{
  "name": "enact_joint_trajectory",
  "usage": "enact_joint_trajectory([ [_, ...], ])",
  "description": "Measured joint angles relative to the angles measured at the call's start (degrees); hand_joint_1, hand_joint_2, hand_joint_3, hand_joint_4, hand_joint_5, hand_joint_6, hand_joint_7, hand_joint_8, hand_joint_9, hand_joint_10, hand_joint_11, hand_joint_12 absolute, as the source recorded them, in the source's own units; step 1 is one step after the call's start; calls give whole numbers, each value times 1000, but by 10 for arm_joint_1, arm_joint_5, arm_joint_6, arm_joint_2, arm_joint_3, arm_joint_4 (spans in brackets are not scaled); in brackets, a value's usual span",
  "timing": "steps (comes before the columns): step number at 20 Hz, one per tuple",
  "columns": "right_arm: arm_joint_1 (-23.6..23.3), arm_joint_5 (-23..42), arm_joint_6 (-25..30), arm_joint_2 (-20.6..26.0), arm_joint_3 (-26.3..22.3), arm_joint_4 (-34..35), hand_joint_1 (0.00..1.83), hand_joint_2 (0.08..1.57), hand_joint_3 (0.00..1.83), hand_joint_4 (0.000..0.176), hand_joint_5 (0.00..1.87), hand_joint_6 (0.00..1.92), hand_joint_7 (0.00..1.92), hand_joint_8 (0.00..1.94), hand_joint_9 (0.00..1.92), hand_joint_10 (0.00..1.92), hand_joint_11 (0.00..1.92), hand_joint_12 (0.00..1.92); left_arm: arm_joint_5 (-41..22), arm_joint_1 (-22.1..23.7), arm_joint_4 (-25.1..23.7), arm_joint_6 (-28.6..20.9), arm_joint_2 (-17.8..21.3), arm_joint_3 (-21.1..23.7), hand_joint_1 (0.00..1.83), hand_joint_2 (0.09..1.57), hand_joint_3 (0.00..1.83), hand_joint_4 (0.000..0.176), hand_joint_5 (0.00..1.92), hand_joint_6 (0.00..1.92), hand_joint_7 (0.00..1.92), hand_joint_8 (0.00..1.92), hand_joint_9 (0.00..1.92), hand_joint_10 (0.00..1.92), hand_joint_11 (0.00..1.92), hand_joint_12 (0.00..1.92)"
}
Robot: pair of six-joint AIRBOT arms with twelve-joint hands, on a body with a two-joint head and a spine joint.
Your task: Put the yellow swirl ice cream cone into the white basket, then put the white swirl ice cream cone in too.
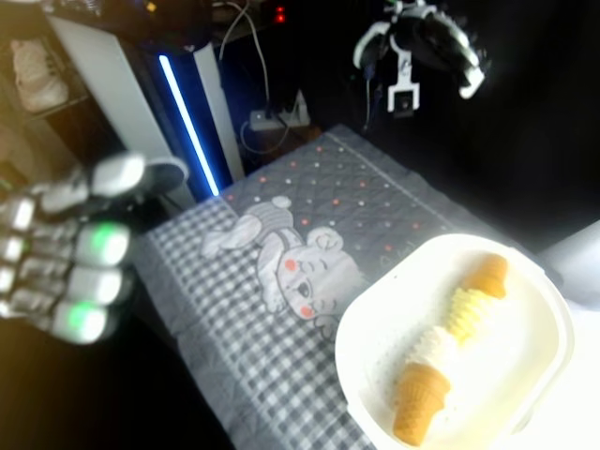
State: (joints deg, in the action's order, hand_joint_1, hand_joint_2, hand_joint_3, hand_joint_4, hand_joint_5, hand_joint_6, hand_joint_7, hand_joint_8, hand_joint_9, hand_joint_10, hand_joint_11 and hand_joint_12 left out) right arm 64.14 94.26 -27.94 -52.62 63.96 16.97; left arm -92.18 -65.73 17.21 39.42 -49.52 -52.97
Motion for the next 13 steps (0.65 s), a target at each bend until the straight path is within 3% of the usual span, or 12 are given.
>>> enact_joint_trajectory([
  [2,0,1,13,2,7,-15,516,1117,13,64,23,0,68,0,78,1,9,5,12,42,-33,-19,-6,-27,72,1183,6,69,0,0,67,0,101,3,0,346],
  [3,0,1,13,3,7,-23,516,1117,13,64,23,0,68,0,78,1,9,5,12,67,-46,-23,-7,-35,72,1183,6,69,0,0,67,0,101,3,0,346],
  [4,0,-3,12,13,7,-54,393,1198,8,0,355,141,199,14,176,16,91,52,1,106,-63,-26,-6,-44,301,1176,3,79,266,24,376,14,362,28,0,700],
  [5,-2,-3,11,23,7,-81,418,1203,0,0,446,662,305,12,248,18,112,217,-11,127,-78,-28,-4,-49,362,1202,9,69,318,20,487,26,468,44,0,860],
  [6,-21,-3,5,32,7,-109,617,1151,0,0,260,984,164,2,322,18,68,626,-23,144,-101,-27,-3,-52,348,1260,11,0,452,54,539,19,549,45,46,1135],
  [7,-47,1,-6,33,5,-118,612,1131,0,66,51,669,118,0,279,8,13,792,-30,146,-115,-28,-3,-50,386,1296,0,0,507,319,590,24,615,11,73,1205],
  [8,-71,3,-4,36,-2,-124,565,1169,0,42,216,441,169,7,322,13,2,869,-21,143,-125,-39,-3,-43,517,1270,6,0,419,856,626,10,619,7,24,1188],
  [9,-97,-2,5,45,-13,-139,912,1223,5,0,642,1156,633,505,618,282,145,1298,-14,139,-130,-62,-3,-40,766,1294,4,108,595,1381,849,288,815,239,186,1205],
  [10,-109,16,26,55,-24,-158,934,1261,3,17,679,1387,665,656,616,339,146,1442,-10,128,-118,-90,-3,-38,824,1312,2,112,620,1511,815,573,781,492,218,1216],
  [11,-108,29,27,60,-28,-170,949,1262,0,15,700,1405,685,376,623,228,174,1200,-11,122,-101,-98,-3,-33,533,1388,14,0,606,1306,790,574,726,511,206,1236],
  [12,-103,30,41,57,-32,-167,893,1304,1,50,635,1502,587,133,537,90,86,1012,-4,116,-80,-99,-3,-26,808,1344,1,0,617,1499,845,453,678,451,161,1205],
  [13,-103,18,58,46,-32,-156,1027,1265,0,0,715,1380,717,126,642,104,141,1005,-3,116,-70,-101,-3,-26,826,1361,1,33,569,1606,829,438,702,462,226,1148],
])
